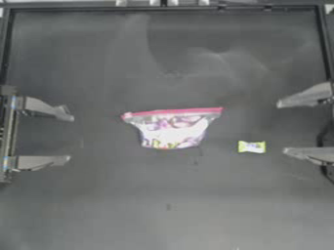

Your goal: Put candy in bag

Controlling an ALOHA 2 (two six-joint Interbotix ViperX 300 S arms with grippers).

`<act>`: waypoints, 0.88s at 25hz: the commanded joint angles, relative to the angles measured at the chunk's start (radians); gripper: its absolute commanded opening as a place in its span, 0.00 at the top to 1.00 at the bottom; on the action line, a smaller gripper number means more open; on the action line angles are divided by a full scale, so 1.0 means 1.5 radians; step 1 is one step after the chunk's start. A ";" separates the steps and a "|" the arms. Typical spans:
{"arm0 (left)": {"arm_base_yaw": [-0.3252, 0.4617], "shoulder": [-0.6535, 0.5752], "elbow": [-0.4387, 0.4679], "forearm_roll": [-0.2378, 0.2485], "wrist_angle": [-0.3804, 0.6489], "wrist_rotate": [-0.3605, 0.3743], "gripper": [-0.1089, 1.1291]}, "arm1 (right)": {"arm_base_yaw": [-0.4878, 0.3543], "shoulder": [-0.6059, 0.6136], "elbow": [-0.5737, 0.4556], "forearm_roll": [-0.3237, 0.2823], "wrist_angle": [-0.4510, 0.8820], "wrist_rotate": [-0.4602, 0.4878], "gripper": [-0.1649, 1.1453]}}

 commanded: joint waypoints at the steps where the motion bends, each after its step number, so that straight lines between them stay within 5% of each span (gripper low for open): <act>1: 0.024 0.011 -0.017 0.000 0.010 0.001 0.08 | -0.009 0.007 -0.050 0.000 0.052 0.002 0.14; 22: 0.100 0.057 -0.020 -0.013 0.086 -0.001 0.08 | -0.072 0.336 -0.443 -0.033 0.531 -0.004 0.14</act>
